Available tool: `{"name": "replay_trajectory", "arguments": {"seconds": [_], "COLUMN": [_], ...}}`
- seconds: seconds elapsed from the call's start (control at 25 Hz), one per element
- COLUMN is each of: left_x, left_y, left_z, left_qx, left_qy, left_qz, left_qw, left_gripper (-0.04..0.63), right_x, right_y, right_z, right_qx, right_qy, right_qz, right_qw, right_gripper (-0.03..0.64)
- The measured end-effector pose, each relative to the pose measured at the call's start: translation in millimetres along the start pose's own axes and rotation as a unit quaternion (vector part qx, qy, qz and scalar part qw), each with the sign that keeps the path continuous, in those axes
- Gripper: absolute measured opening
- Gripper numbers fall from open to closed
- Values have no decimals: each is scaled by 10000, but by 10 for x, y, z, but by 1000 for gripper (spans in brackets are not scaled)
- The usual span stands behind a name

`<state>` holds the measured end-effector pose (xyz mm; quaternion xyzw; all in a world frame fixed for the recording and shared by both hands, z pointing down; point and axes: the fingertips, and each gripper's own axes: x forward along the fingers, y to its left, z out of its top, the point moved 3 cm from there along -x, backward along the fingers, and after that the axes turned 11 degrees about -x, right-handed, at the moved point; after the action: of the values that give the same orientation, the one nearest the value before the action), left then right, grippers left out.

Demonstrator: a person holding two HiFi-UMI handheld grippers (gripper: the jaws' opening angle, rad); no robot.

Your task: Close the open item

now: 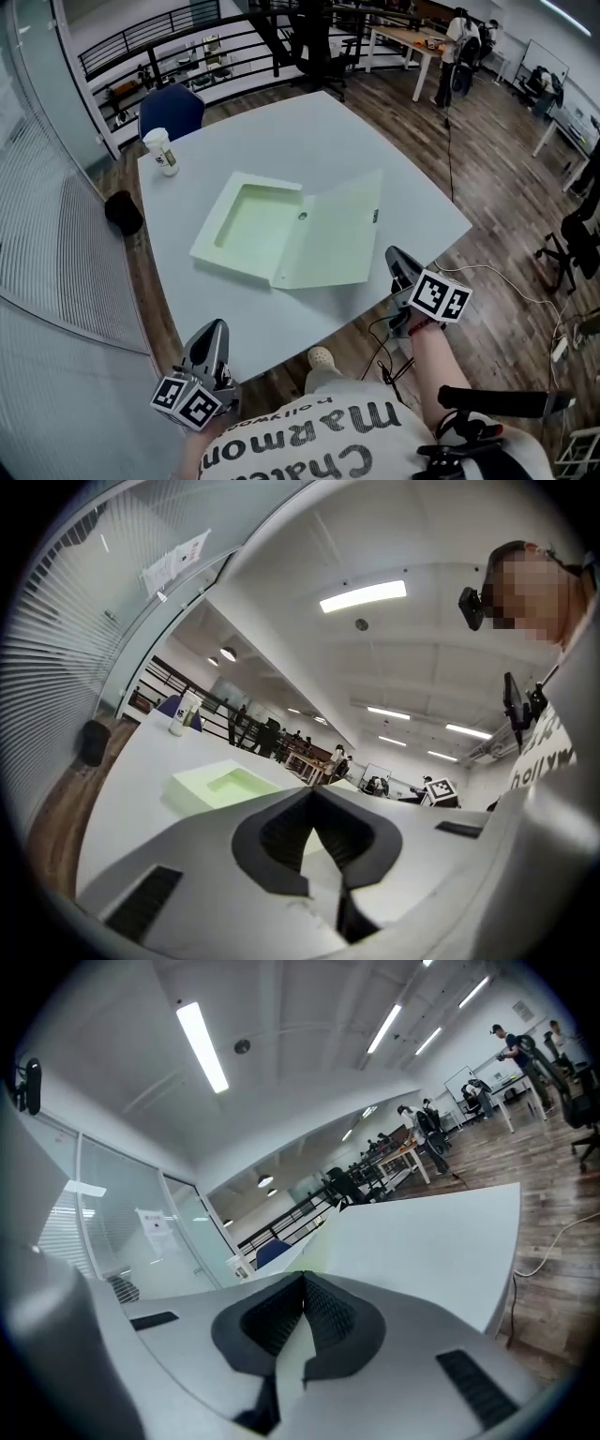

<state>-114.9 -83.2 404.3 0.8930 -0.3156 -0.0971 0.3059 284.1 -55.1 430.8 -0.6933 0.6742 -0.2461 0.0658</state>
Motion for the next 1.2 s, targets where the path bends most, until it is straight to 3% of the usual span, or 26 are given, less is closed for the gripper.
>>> {"name": "replay_trajectory", "arguments": {"seconds": [0.2, 0.64, 1.0, 1.2], "left_x": [610, 1538, 1329, 1119], "left_y": [90, 90, 37, 58], "left_z": [87, 164, 443, 609], "left_qx": [-150, 74, 457, 260], "left_qy": [-85, 23, -208, -493], "left_qz": [85, 54, 529, 912], "left_qw": [9998, 10000, 9973, 9943], "left_gripper": [-9, -9, -9, -9], "right_x": [536, 1154, 1477, 1700], "right_y": [-287, -64, 560, 912], "right_z": [216, 606, 777, 817], "right_qx": [-461, -779, -1065, -919], "right_qy": [190, 273, 216, 215], "right_qz": [109, 1396, 2310, 2823], "right_qw": [9987, 9868, 9669, 9547], "right_gripper": [0, 0, 0, 0]}}
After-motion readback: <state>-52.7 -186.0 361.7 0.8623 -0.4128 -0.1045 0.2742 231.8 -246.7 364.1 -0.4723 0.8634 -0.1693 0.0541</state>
